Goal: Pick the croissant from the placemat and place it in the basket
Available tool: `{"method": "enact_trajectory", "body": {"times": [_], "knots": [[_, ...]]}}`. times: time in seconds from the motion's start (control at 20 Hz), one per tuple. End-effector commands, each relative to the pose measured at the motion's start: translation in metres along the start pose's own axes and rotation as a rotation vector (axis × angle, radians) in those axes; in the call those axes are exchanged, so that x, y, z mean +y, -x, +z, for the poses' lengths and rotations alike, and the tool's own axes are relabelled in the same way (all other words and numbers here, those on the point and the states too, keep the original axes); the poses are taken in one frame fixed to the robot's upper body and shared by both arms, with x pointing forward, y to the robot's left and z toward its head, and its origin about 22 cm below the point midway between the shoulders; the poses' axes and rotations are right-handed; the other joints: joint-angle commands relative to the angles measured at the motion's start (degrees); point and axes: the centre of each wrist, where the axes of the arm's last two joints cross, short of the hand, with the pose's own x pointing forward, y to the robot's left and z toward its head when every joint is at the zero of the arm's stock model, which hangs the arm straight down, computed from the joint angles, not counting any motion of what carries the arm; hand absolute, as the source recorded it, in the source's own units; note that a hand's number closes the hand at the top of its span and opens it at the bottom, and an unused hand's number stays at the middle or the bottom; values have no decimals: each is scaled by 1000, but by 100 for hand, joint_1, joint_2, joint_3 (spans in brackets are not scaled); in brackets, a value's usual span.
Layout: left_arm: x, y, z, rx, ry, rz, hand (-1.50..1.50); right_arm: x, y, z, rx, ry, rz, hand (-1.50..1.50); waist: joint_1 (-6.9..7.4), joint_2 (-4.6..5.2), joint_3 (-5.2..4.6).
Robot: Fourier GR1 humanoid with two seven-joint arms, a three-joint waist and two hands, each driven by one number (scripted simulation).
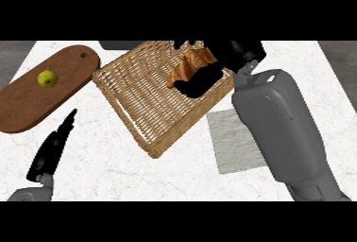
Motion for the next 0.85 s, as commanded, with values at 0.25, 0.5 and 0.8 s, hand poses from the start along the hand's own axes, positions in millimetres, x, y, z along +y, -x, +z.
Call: {"method": "enact_trajectory", "body": {"times": [0.25,0.5,0.8], "knots": [[18,11,12,-13,3,-11,0,31,-3,-17,-21,61,-114,-150,16,-11,2],[-11,-4,5,-21,11,2,0,20,14,-20,83,218,-294,-150,13,-1,2],[2,-13,-8,2,-5,-13,0,-16,67,-16,267,315,-410,-150,-33,11,2]]}}
